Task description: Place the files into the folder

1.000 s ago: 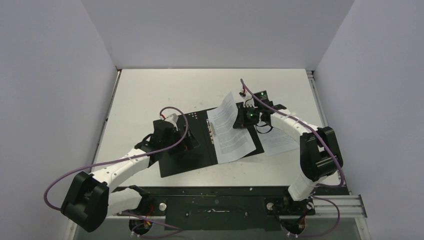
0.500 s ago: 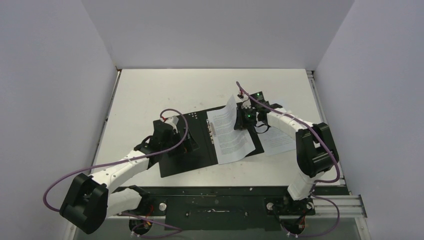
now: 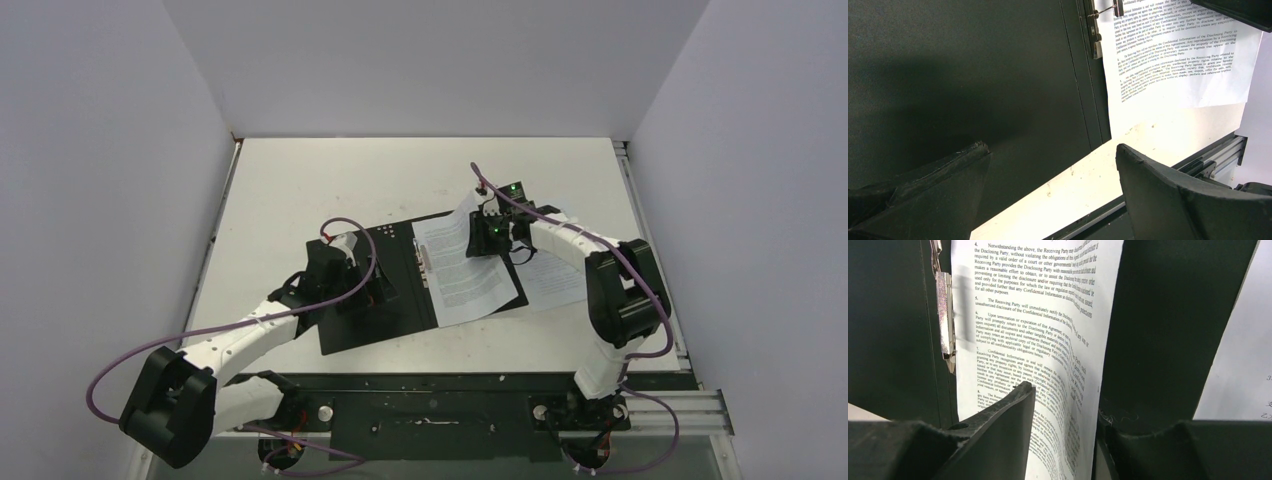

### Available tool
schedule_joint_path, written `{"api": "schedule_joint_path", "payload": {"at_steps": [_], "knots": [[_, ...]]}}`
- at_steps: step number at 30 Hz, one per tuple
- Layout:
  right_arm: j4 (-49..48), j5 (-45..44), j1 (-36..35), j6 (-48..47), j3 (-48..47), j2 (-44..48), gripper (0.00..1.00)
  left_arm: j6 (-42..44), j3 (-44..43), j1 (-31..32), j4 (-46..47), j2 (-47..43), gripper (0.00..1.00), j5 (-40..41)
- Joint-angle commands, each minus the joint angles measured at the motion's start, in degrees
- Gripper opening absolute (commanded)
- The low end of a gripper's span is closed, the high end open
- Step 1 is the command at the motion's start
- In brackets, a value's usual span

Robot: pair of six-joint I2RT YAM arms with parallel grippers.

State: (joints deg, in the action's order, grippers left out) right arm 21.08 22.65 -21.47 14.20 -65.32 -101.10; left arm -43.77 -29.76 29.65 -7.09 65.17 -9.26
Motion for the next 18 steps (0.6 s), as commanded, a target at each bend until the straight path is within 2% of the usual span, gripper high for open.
{"api": "schedule_joint_path", "payload": {"at_steps": [1,7,13,15,18], "knots": [[-2.96,-2.05,0.33,0.67,-1.53,0.44,0.38,0.93,-0.63,0.23,1.46,-0.49,0.97,-0.45],[-4.93,-2.44,2.43,2.14,0.18,1.05,0.38,0.97,-0.74,0.23,1.38,-0.17,0.97,-0.41],[-6.47,-1.41,3.35,2.99,1.07,1.13,0.19,0.9,-0.83,0.23,1.48,0.46,0.97,-0.47],[-6.84,-1.07,3.42,3.22,1.18,0.93,0.07,0.97,-0.9,0.23,1.53,0.66,0.97,-0.5],[-7.48,-0.95,3.4,3.78,1.08,0.82,0.05,0.95,-1.13,0.23,1.55,0.91,0.97,-0.49]]}}
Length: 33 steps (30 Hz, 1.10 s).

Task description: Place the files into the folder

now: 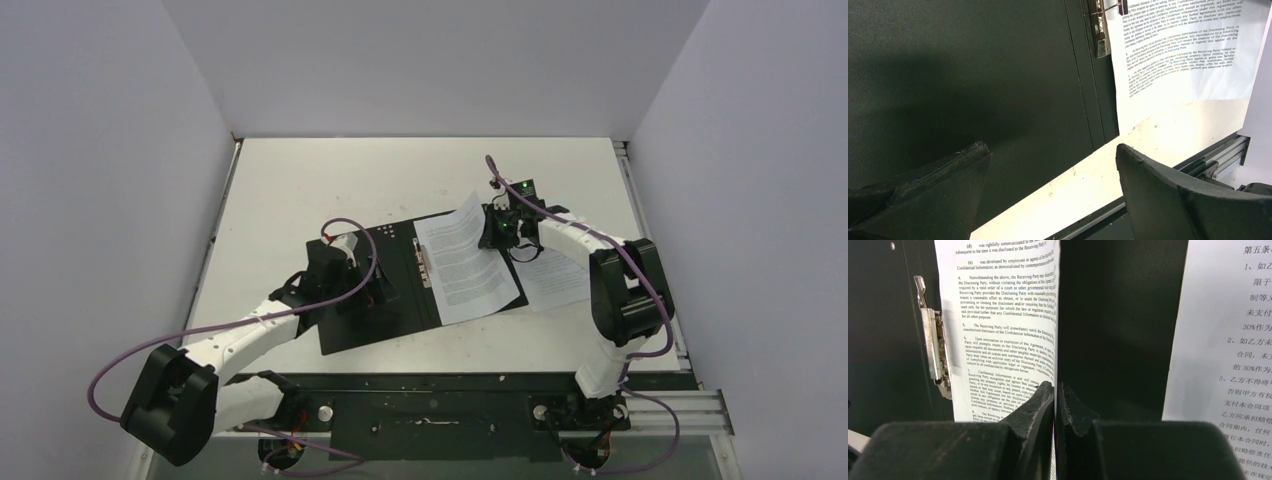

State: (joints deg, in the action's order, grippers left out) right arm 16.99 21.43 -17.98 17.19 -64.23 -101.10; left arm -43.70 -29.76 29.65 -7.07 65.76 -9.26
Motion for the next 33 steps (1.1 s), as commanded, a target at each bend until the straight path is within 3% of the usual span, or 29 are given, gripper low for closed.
{"api": "schedule_joint_path", "payload": {"at_steps": [1,23,26,29,33], "knots": [[-3.53,0.19,-0.09,0.94,-0.09,0.87,0.05,0.9,-1.17,0.23,1.53,0.34,0.97,-0.56],[-5.63,1.63,-0.15,2.61,-0.23,-0.03,0.07,0.99,-1.44,0.24,1.5,0.93,0.97,-0.59],[-5.35,1.3,-0.19,2.44,-0.41,0.14,0.24,0.98,-1.44,0.32,1.53,1.02,0.97,-0.68],[-5.37,1.04,-0.21,2.48,-0.45,0.31,0.48,0.96,-1.44,0.32,1.56,0.95,0.97,-0.66],[-5.17,0.02,-0.19,2.42,-0.38,0.59,0.61,0.98,-1.36,0.39,1.58,0.95,0.96,-0.63]]}}
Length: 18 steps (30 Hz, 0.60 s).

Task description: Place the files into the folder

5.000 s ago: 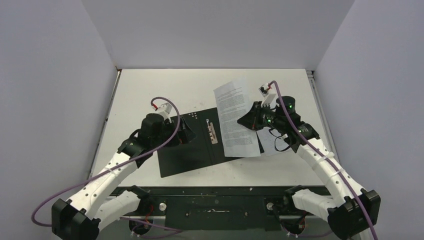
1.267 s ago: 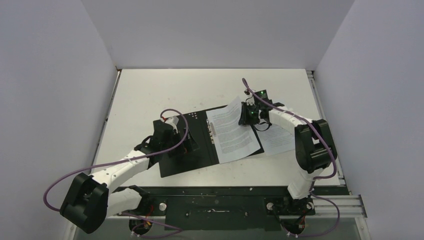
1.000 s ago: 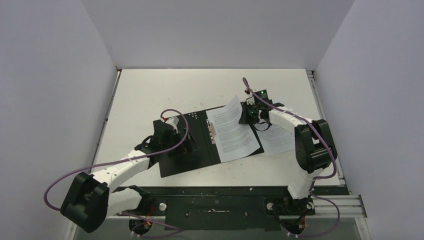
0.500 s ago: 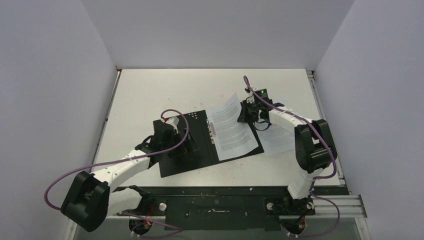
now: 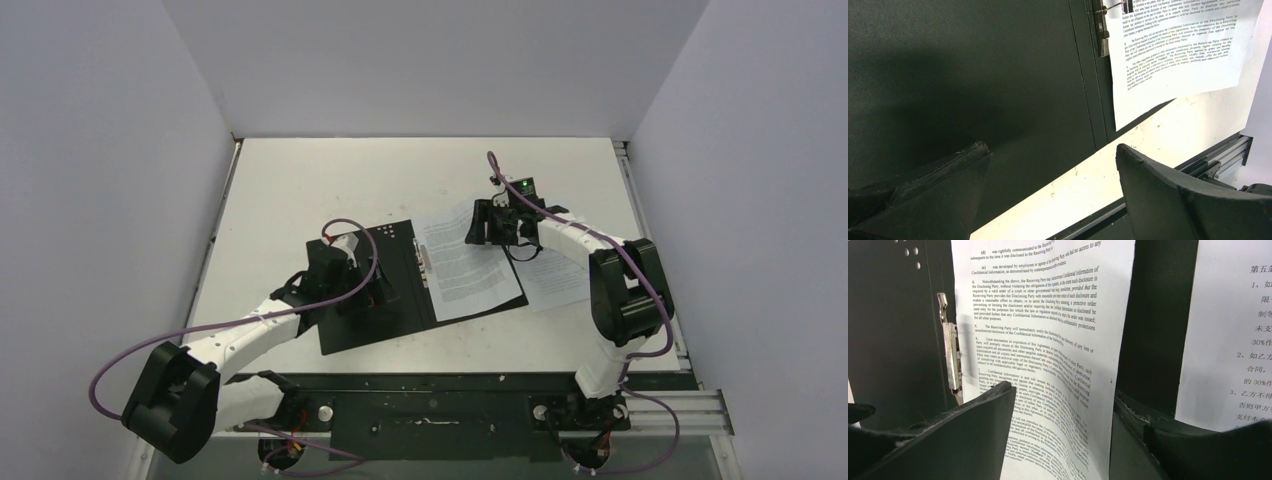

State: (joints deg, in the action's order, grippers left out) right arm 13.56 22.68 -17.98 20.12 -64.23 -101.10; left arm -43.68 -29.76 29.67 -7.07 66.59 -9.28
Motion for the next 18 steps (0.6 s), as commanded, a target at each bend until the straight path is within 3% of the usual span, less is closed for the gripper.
{"api": "schedule_joint_path", "payload": {"at_steps": [1,18], "knots": [[-1.52,-1.79,-0.17,-0.56,-0.47,0.73,0.63,0.89,-1.28,0.39,1.62,0.02,0.97,-0.59],[3.29,-19.57,-0.14,-1.93,-1.29,5.42,0.83,1.01,-1.77,0.39,0.7,-0.79,0.97,0.03]]}}
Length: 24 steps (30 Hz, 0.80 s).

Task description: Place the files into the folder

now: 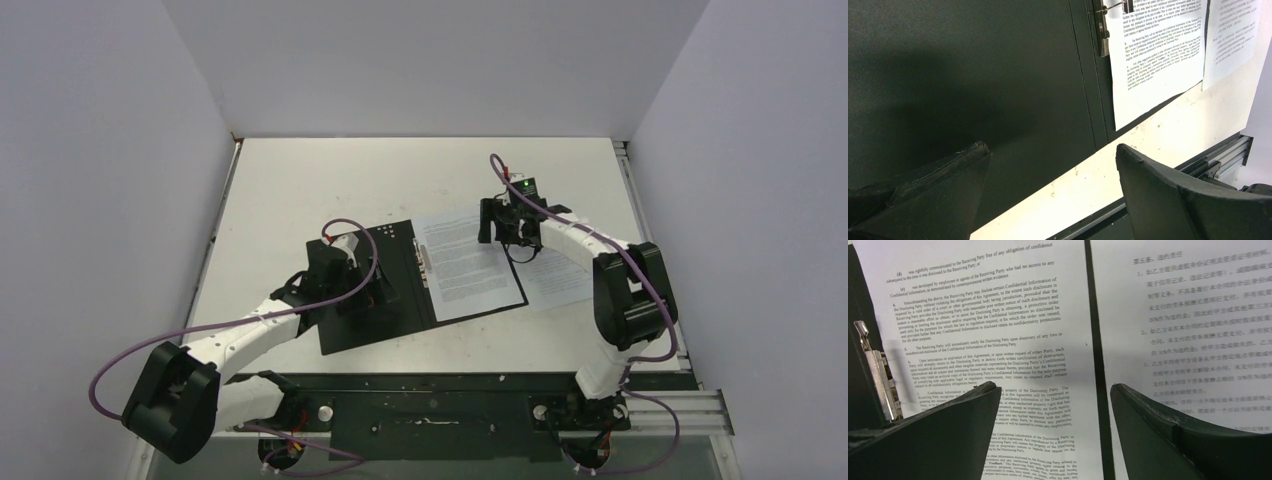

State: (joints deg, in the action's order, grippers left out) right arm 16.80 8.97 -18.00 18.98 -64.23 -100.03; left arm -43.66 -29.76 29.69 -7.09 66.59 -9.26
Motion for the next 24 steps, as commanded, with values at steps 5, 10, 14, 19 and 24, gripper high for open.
{"api": "schedule_joint_path", "payload": {"at_steps": [5,10,14,19,24], "knots": [[0.9,-8.78,0.11,-0.7,-1.06,6.73,0.85,1.03,-2.12,0.37,0.25,-1.19,0.97,0.3],[1.25,-12.23,1.54,-0.08,0.04,10.08,0.87,0.95,-2.7,0.73,-0.02,-1.35,0.96,0.38],[1.57,-13.52,3.44,0.81,0.51,11.98,0.87,0.94,-3.93,1.6,-0.56,-1.39,0.97,0.83],[0.6,-16.42,6.81,2.32,1.97,14.92,0.92,0.76,-7.67,5.06,-2.59,-1.33,0.97,3.87],[-0.98,-18.19,10.02,3.89,3.22,16.92,0.97,-0.62,-13.4,10.43,-1.86,1.53,0.97,6.59]]}}
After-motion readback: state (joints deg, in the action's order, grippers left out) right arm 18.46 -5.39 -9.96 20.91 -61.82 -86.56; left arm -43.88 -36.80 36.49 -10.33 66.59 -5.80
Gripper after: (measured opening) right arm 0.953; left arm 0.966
